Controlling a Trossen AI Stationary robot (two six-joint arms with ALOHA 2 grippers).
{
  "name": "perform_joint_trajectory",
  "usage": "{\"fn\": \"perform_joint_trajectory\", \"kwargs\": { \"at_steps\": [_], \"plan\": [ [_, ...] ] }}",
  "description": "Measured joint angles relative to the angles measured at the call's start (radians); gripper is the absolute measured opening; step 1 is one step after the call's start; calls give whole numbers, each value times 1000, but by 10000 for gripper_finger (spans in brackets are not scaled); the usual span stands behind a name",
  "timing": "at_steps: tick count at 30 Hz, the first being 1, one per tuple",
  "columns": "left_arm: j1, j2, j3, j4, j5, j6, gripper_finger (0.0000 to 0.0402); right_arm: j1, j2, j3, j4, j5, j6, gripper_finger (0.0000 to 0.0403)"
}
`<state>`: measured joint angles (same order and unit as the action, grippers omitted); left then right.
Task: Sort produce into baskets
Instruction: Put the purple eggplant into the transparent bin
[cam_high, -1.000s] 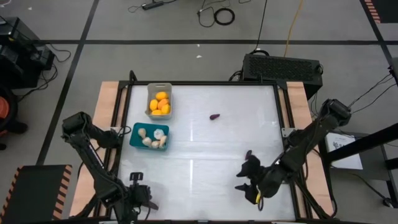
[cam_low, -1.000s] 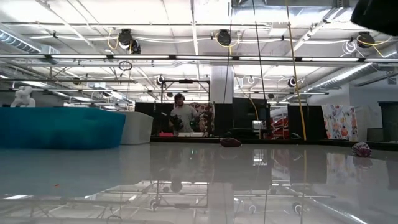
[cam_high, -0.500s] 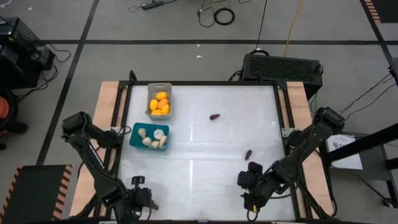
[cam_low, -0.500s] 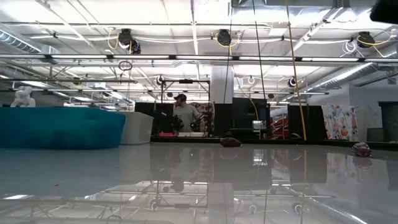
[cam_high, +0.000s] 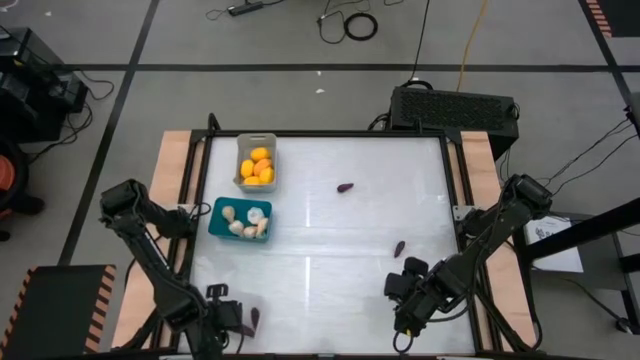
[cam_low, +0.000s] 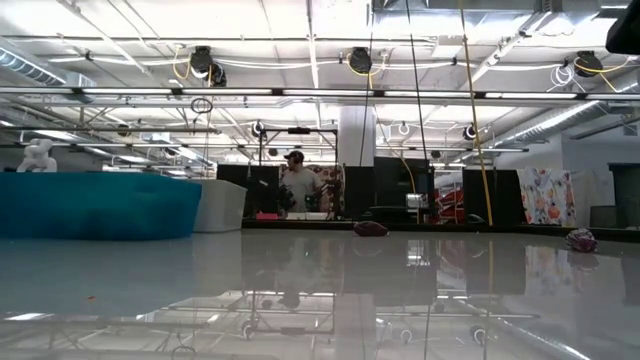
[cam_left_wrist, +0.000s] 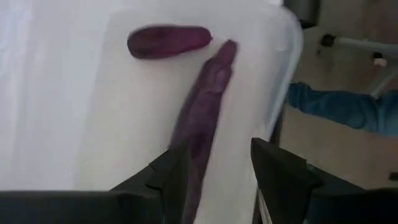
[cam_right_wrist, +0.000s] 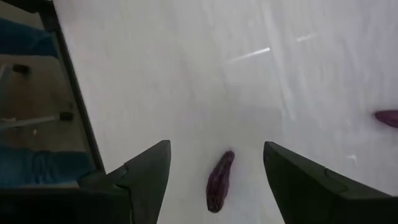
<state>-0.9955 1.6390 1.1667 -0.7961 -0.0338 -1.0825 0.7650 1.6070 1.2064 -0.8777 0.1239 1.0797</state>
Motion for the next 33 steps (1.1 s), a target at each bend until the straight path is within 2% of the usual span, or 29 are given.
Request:
{"fn": "perform_joint_trajectory", "kwargs": {
  "at_steps": [4,12,14,18,19,23,27,29,33],
  "plan": [
    [26,-2,0,-28,2,8,178,0,0,0,-17,6,11,248],
    [165,-76,54,-86,-36,234,178,0,0,0,-35,83,-17,248],
    [213,-107,71,-93,-98,298,178,0,0,0,-35,83,-32,248],
    [313,-153,81,-42,-346,412,178,6,0,0,-40,84,-71,248],
    [346,-153,81,-17,-372,449,178,11,0,0,-40,88,-93,248],
    [521,-126,70,154,-345,658,178,42,0,0,-41,168,-187,248],
    [698,-49,66,350,-227,834,178,59,0,0,-97,245,-214,248],
    [775,-15,66,453,-190,892,178,58,0,0,-135,270,-221,248],
    [891,44,66,587,-178,939,178,54,-30,-47,-166,314,-247,248]
  ]
}}
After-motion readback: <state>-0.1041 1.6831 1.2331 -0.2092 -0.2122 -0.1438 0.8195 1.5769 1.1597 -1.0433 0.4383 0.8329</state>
